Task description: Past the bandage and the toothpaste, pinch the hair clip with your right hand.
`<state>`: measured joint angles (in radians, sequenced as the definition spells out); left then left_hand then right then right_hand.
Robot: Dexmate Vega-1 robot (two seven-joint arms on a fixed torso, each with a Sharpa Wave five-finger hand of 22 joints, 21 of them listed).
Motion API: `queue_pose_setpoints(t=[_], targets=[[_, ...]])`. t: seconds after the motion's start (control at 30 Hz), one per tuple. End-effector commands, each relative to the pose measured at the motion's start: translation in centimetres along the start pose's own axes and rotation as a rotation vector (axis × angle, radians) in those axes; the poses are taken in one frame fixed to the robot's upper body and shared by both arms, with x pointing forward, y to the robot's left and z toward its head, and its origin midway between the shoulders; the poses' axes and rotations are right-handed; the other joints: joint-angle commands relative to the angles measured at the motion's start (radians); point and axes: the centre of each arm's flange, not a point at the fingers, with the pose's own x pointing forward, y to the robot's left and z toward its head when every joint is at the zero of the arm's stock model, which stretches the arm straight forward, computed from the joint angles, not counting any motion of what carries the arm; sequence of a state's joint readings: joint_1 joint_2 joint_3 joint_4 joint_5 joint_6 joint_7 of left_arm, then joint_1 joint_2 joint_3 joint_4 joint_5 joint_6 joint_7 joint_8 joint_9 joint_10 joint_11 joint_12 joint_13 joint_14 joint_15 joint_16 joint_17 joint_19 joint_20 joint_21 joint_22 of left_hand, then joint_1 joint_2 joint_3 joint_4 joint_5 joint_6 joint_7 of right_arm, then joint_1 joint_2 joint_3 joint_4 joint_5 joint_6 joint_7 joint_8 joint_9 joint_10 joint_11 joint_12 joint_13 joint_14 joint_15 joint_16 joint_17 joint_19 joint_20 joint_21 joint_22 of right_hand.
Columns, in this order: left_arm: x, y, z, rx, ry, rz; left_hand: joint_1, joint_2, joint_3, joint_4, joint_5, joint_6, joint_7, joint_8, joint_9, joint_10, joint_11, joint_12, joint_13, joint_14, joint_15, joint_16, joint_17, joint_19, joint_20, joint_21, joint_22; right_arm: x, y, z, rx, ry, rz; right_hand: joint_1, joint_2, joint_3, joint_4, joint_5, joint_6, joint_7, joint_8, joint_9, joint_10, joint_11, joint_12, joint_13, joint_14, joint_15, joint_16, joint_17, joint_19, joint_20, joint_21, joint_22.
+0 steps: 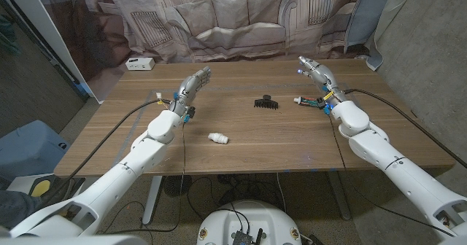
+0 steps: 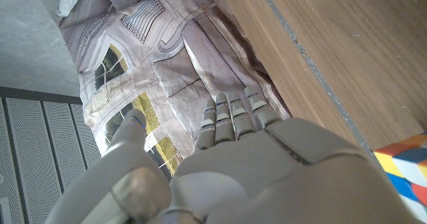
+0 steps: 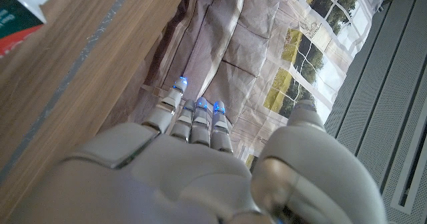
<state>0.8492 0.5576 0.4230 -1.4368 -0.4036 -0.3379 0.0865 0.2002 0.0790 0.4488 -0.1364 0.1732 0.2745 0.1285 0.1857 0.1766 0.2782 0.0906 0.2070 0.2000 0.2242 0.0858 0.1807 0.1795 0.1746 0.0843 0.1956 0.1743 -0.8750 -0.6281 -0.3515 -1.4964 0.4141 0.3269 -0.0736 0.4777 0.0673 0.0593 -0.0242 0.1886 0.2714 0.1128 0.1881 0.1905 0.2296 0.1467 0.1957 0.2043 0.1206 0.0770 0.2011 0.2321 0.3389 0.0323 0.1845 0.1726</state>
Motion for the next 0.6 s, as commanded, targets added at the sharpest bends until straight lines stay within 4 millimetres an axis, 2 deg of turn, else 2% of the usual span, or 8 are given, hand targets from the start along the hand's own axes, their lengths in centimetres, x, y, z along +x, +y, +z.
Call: queue_pose_setpoints(t=[0.03,0.6], targets=[[0.8,0.0,0.0,0.011,0.016,-0.021,0.000,-0.010,0.000,0.004,-0.002,-0.003,-0.003,-0.003,0.004,-0.002,0.002,-0.003,0.002,-0.004,-0.001,-0.001,0.001,-0.003,0.000,-0.001,0.006,-0.3,-1.9,-1.7,0.110,0.026,-0.008,-0.013,-0.004,-0.006,-0.001,-0.002,-0.001,0.011,-0.002,0.002,0.002,0.009,-0.002,0.002,-0.006,0.003,-0.004,0.003,-0.011,0.001,0.000,-0.001],[1.7,-0.2,-0.3,-0.023,0.013,-0.037,-0.003,-0.013,-0.002,0.004,-0.002,-0.005,-0.002,-0.002,0.004,-0.007,0.004,-0.003,0.002,-0.012,0.000,-0.001,0.001,-0.011,-0.001,-0.002,0.006,-0.9,-2.4,-4.4,0.175,0.063,-0.033,-0.028,-0.009,-0.012,0.003,-0.002,-0.004,0.005,0.000,0.001,-0.001,0.006,-0.001,0.000,-0.010,0.001,-0.002,0.003,-0.021,0.001,0.000,0.000]])
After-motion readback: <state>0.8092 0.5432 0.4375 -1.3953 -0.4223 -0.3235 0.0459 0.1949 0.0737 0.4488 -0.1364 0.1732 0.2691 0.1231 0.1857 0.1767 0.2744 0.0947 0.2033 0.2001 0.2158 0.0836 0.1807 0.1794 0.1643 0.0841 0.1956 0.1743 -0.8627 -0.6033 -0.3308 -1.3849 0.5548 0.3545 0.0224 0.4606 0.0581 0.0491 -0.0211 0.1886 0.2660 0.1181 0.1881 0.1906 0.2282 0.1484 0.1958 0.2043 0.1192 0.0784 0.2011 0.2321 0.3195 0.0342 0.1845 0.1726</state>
